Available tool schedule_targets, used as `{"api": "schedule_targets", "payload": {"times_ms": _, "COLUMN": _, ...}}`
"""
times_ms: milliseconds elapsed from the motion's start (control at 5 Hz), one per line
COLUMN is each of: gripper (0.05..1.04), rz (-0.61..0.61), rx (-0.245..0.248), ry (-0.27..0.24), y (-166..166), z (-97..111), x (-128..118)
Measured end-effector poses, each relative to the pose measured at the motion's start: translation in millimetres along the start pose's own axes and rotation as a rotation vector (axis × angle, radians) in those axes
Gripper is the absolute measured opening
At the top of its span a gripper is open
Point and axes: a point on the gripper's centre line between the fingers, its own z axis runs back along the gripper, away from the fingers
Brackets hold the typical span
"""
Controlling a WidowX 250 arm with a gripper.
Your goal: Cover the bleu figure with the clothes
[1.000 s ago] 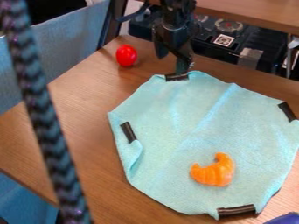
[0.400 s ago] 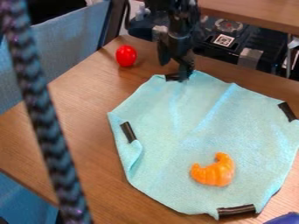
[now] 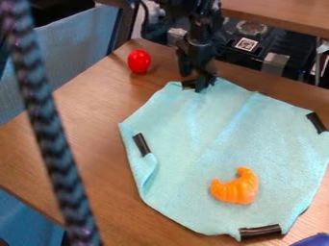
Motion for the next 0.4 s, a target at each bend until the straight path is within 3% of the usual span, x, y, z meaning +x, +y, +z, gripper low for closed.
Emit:
{"api": "schedule_targets", "payload": {"times_ms": 200, "gripper": 0.375, "rz": 0.006, "rx": 0.000, "ry": 0.001, "y": -0.1, "z": 0.0, "x": -0.2}}
{"api": "schedule_targets", "payload": {"times_ms": 400, "gripper": 0.172, "rz": 0.007, "rx": -0.002, "ry": 0.007, "y": -0.8, "z": -0.9, "x": -1.8}}
